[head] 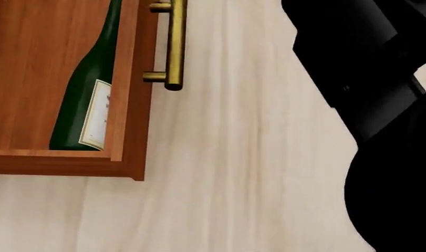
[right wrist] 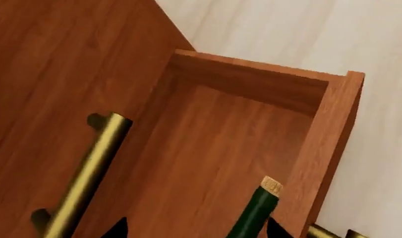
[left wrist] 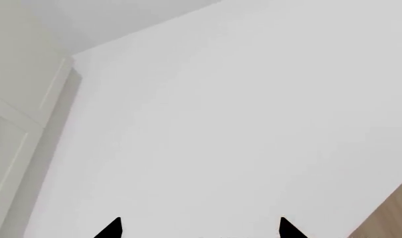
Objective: Put the wine bottle in the bottom drawer of the cabinet.
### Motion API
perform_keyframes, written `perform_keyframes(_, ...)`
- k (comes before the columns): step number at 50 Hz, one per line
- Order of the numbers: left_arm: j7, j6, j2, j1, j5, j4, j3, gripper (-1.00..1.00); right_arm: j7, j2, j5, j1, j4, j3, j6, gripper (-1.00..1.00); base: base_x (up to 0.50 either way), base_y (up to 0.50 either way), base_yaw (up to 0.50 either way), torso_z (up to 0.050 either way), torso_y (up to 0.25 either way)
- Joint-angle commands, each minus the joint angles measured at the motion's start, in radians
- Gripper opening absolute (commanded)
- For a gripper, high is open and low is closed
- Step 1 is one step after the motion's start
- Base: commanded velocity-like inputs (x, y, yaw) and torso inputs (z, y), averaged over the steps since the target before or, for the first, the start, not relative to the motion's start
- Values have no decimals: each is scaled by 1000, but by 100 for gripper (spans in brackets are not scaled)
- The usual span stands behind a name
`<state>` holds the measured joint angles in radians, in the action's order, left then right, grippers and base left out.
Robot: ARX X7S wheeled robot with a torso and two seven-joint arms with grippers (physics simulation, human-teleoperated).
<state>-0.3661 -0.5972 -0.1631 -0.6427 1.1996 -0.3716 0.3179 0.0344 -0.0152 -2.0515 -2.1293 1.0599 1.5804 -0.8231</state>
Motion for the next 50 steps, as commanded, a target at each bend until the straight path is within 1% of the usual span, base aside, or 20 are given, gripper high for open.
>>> perform_keyframes(1, 15, 3, -5, 23, -4, -35, -5, 100, -15, 15, 48, -149, 19, 44, -4, 100, 0, 0, 0, 0, 0)
perform_keyframes(3, 22, 1, -4, 26, -2, -39, -4, 100, -15, 15, 43, -169, 23, 42, -17, 100, 0, 0, 0, 0, 0)
perform_keyframes(5, 5, 6, -7, 17, -8, -19, -7, 100, -28, 15, 51, -191, 19, 44, -16, 100, 0, 0, 0, 0, 0)
perform_keyframes(9, 19, 6, -9, 30, -6, -40, -7, 100, -28, 14, 66, -223, 22, 26, -27, 100, 0, 0, 0, 0, 0)
perform_keyframes(11, 22, 7, -10, 32, -6, -43, -8, 100, -57, 0, 119, -226, 14, -57, -51, 100, 0, 0, 0, 0, 0)
perform_keyframes(13, 21, 8, -10, 30, -4, -41, -8, 100, -76, -16, 155, -225, -8, -101, -63, 100, 0, 0, 0, 0, 0)
perform_keyframes(17, 23, 6, -9, 38, -8, -52, -10, 100, -135, -63, 172, -220, -77, -156, -74, 100, 0, 0, 0, 0, 0)
perform_keyframes(25, -14, 11, -10, 9, -19, 6, -14, 100, -255, -159, 170, -210, -226, -221, -68, 100, 0, 0, 0, 0, -1)
perform_keyframes(31, 26, -2, -4, 43, -15, -59, -11, 100, -342, -236, 151, -201, -343, -269, -70, 100, 0, 0, 0, 0, 0)
perform_keyframes(35, 10, 3, -8, 30, -19, -36, -12, 100, -402, -282, 140, -190, -419, -295, -63, 100, 0, 0, 0, 0, 0)
perform_keyframes(36, 21, 1, -7, 41, -18, -55, -13, 100, -418, -297, 123, -184, -442, -305, -67, 100, 0, 0, 0, 0, 0)
perform_keyframes(39, 0, 7, -9, 21, -20, -19, -14, 100, -459, -333, 112, -172, -494, -322, -59, 100, 0, 0, 0, 0, 0)
perform_keyframes(43, -12, 9, -11, 7, -23, 6, -15, 100, -495, -370, 98, -155, -553, -338, -58, 100, 0, 0, 0, 0, 0)
perform_keyframes(49, 34, -5, -6, 53, -22, -74, -13, 100, -528, -414, 91, -127, -606, -352, -48, 100, 0, 0, 0, 0, 0)
perform_keyframes(50, 25, -3, -8, 47, -24, -61, -14, 100, -531, -419, 94, -121, -612, -353, -43, 100, 0, 0, 0, 0, 0)
